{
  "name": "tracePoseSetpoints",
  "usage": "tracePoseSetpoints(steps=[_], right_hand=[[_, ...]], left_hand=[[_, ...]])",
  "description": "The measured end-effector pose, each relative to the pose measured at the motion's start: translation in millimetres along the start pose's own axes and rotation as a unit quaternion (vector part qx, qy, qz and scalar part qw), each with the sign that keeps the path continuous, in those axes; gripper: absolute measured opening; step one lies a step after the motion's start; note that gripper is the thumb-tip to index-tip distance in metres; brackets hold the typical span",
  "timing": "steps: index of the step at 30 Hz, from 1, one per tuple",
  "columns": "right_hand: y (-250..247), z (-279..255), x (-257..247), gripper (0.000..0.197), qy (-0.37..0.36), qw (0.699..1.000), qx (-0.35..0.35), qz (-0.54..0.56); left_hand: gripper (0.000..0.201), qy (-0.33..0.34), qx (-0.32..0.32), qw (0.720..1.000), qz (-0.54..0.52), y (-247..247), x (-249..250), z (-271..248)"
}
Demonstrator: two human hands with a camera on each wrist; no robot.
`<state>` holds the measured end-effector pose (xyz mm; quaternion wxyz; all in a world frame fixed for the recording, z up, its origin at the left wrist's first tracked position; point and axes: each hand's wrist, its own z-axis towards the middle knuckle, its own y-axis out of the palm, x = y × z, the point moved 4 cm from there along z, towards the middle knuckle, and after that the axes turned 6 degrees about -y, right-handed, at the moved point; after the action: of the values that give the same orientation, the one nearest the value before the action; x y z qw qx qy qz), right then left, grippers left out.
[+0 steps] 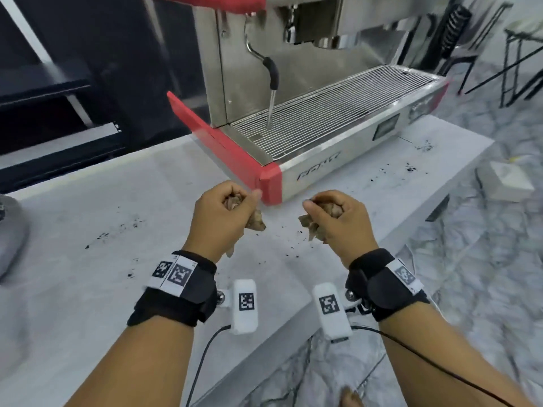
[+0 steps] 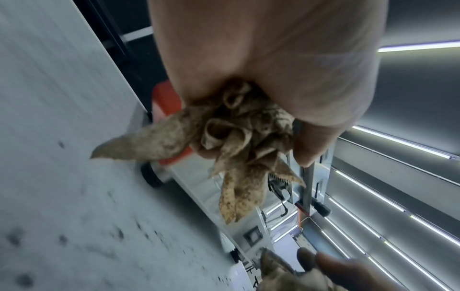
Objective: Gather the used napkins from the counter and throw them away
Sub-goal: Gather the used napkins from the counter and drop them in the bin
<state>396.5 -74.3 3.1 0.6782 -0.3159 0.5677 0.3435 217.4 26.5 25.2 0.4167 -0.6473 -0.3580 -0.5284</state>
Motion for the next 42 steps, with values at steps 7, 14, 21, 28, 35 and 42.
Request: tracePoseSetpoints(steps=[7, 14, 21, 28, 35, 42], right_hand=[[-135.5, 19.4, 30.5, 0.025, 0.048, 0.994, 0.021, 0.098], [-302.1, 29.0, 46.5, 0.040, 0.052, 0.995, 0.077, 0.036], [-424.6, 35.9, 56.8, 0.036, 0.044, 0.982, 0.168, -0.068], [-505.4, 86.2, 81.8, 0.044, 0.031, 0.975, 0.209, -0.069], [-587.8, 198.5, 111.9, 0.043, 0.032, 0.970, 0.230, -0.076], [-658.3, 310.2, 117.0, 0.032, 0.049, 0.958, 0.276, -0.061]], left_hand=[[0.007, -0.004, -0.101, 0.995, -0.024, 151.7, 20.7, 4.2], [0.036, -0.036, -0.187, 0.980, -0.051, 315.5, 44.3, 17.4], [0.035, -0.002, -0.241, 0.969, 0.048, 442.2, 55.4, 45.1], [0.027, 0.081, -0.282, 0.949, 0.115, 549.7, 63.4, 104.9], [0.032, 0.143, -0.259, 0.950, 0.101, 657.9, 84.0, 214.8], [0.032, 0.135, -0.228, 0.961, 0.084, 750.8, 136.1, 319.1]])
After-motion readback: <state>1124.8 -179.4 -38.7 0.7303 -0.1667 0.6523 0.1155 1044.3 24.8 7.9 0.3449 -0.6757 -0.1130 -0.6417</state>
